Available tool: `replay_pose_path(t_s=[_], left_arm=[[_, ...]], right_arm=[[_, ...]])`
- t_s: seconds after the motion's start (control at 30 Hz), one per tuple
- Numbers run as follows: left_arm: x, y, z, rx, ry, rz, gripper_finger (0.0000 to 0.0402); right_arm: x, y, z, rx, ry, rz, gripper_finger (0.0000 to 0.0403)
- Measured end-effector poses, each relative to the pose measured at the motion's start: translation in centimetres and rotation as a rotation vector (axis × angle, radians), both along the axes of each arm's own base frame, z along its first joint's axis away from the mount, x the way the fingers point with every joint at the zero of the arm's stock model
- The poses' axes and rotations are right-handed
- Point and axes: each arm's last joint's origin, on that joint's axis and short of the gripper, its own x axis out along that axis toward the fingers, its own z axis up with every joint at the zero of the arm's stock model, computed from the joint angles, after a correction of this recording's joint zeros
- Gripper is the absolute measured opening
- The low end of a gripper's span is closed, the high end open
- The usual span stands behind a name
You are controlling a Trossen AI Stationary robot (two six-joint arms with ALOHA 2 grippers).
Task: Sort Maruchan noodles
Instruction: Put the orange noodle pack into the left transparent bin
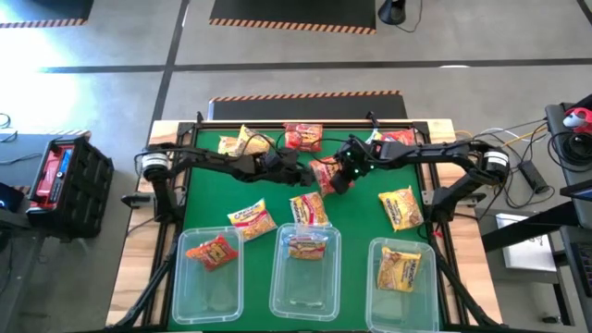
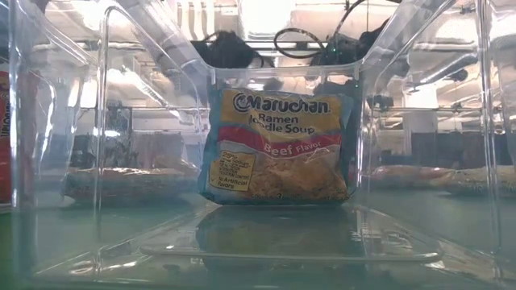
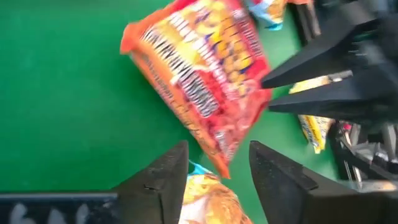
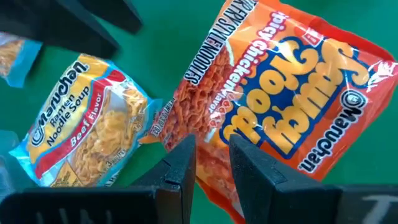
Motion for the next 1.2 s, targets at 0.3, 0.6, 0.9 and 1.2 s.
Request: replay_pose_path(t_s=[0.3, 0.6, 0.9, 1.2], left_arm=[[1.6, 0.5, -2.2, -0.061, -0.125, 0.062, 0.0186], [1.8, 0.7, -3.2, -0.057, -0.124, 0.121, 0.0186], [1.8, 0.7, -3.2, -0.056, -0.126, 0.123, 0.0186], [1.8, 0.8, -3.1, -0.045, -0.132, 0.137, 0.0186]], right_arm=[[-1.5, -0.9, -1.2, 0.006, 0.085, -0.016, 0.0086], [-2.7, -0.8, -2.6, 0.020, 0.139, -0.010, 0.0086], [-2.6, -0.8, -2.7, -0.012, 0.123, 0.028, 0.0086], [-2.6, -0.8, -2.7, -0.021, 0.121, 0.043, 0.0086]])
